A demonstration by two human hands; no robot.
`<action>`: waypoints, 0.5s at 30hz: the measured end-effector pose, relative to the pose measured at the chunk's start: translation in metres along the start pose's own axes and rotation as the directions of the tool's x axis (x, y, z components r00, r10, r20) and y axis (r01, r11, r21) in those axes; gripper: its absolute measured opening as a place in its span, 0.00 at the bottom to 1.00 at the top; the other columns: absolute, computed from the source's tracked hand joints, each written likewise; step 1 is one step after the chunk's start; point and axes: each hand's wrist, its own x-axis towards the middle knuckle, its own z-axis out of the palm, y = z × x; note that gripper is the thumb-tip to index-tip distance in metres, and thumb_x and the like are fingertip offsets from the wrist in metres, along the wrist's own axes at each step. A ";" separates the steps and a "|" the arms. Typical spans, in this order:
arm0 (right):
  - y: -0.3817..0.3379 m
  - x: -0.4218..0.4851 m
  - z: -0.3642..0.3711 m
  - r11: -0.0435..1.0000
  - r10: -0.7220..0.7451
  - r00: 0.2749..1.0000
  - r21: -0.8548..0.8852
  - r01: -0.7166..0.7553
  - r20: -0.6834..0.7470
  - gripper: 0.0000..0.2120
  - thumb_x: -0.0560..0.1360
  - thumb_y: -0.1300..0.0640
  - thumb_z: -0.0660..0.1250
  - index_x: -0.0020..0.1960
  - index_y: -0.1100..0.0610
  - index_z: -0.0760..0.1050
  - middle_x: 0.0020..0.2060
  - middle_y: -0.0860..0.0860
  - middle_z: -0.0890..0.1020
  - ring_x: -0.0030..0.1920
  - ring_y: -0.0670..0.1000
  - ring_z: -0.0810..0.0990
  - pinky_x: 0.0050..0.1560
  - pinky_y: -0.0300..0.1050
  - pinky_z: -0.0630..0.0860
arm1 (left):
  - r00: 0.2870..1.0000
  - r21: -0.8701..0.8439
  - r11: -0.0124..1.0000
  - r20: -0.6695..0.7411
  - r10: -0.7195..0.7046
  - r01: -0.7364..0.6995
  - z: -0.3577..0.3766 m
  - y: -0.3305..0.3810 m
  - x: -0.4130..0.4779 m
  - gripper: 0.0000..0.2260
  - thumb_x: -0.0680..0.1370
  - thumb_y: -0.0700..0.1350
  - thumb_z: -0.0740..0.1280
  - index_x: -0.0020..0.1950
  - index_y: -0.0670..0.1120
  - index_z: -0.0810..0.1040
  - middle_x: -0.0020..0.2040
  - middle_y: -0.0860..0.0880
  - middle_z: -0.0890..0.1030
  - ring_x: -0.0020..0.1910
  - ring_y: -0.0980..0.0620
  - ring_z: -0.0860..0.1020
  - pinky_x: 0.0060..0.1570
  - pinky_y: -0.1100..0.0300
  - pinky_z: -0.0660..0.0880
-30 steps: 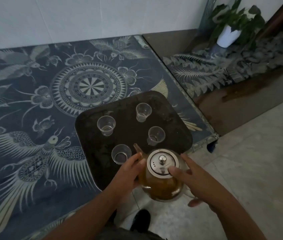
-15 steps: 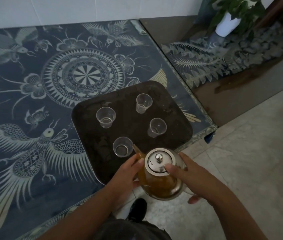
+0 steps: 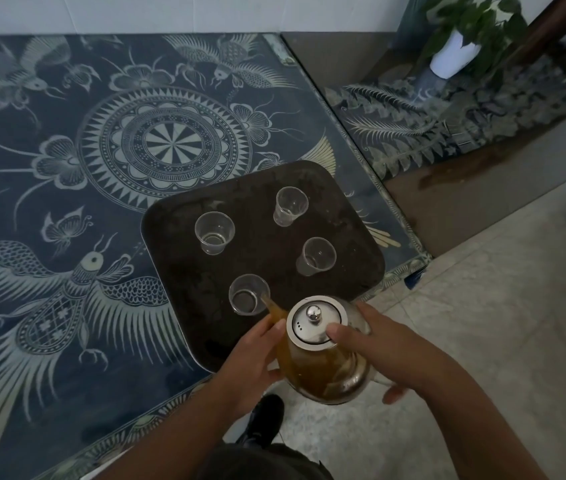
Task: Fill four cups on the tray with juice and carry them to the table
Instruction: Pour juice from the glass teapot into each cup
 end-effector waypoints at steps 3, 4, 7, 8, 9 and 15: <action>-0.004 -0.001 -0.001 1.000 0.013 1.000 -0.016 -0.013 -0.001 0.45 0.68 0.26 0.66 0.79 0.38 0.53 0.74 0.50 0.69 0.63 0.58 0.76 0.31 0.47 0.82 | 1.000 -0.020 1.000 0.000 -0.007 0.008 0.000 -0.001 0.000 0.15 0.84 0.52 0.63 0.67 0.50 0.81 0.62 0.45 0.85 0.62 0.46 0.82 0.51 0.52 0.81; -0.005 -0.001 -0.002 1.000 0.015 1.000 -0.022 -0.015 -0.003 0.45 0.68 0.26 0.66 0.79 0.38 0.54 0.74 0.50 0.69 0.63 0.58 0.76 0.31 0.47 0.81 | 1.000 -0.021 1.000 0.001 -0.006 0.006 0.001 -0.001 0.000 0.15 0.84 0.52 0.63 0.67 0.50 0.81 0.62 0.45 0.85 0.61 0.46 0.83 0.51 0.51 0.80; -0.008 -0.001 -0.001 0.999 0.021 1.000 -0.047 -0.022 -0.011 0.45 0.69 0.26 0.66 0.79 0.39 0.53 0.75 0.51 0.68 0.65 0.58 0.75 0.31 0.47 0.81 | 1.000 -0.029 1.000 0.006 -0.006 0.006 0.000 -0.002 0.001 0.15 0.83 0.53 0.64 0.66 0.49 0.82 0.60 0.45 0.86 0.60 0.47 0.83 0.51 0.51 0.80; -0.009 -0.001 -0.001 0.998 0.023 1.000 -0.057 -0.024 -0.014 0.45 0.69 0.27 0.65 0.79 0.39 0.53 0.75 0.51 0.67 0.66 0.59 0.74 0.31 0.47 0.82 | 1.000 -0.033 0.999 0.003 -0.007 0.007 -0.001 -0.002 0.001 0.15 0.83 0.53 0.64 0.66 0.50 0.82 0.60 0.45 0.86 0.59 0.47 0.83 0.51 0.51 0.80; -0.011 -0.001 -0.001 0.997 0.026 1.000 -0.066 -0.027 -0.016 0.45 0.70 0.27 0.65 0.80 0.40 0.52 0.76 0.52 0.66 0.66 0.59 0.74 0.32 0.48 0.82 | 1.000 -0.034 0.999 0.001 -0.005 0.005 -0.001 -0.002 0.001 0.15 0.83 0.54 0.65 0.66 0.50 0.82 0.60 0.46 0.86 0.59 0.47 0.83 0.52 0.50 0.80; -0.016 -0.001 -0.003 0.995 0.029 0.999 -0.097 -0.032 -0.027 0.46 0.69 0.26 0.65 0.80 0.40 0.52 0.76 0.51 0.66 0.61 0.57 0.75 0.31 0.48 0.82 | 1.000 -0.036 0.999 0.010 -0.012 0.012 0.000 -0.001 0.003 0.16 0.84 0.55 0.63 0.68 0.52 0.81 0.64 0.45 0.84 0.65 0.44 0.81 0.58 0.47 0.79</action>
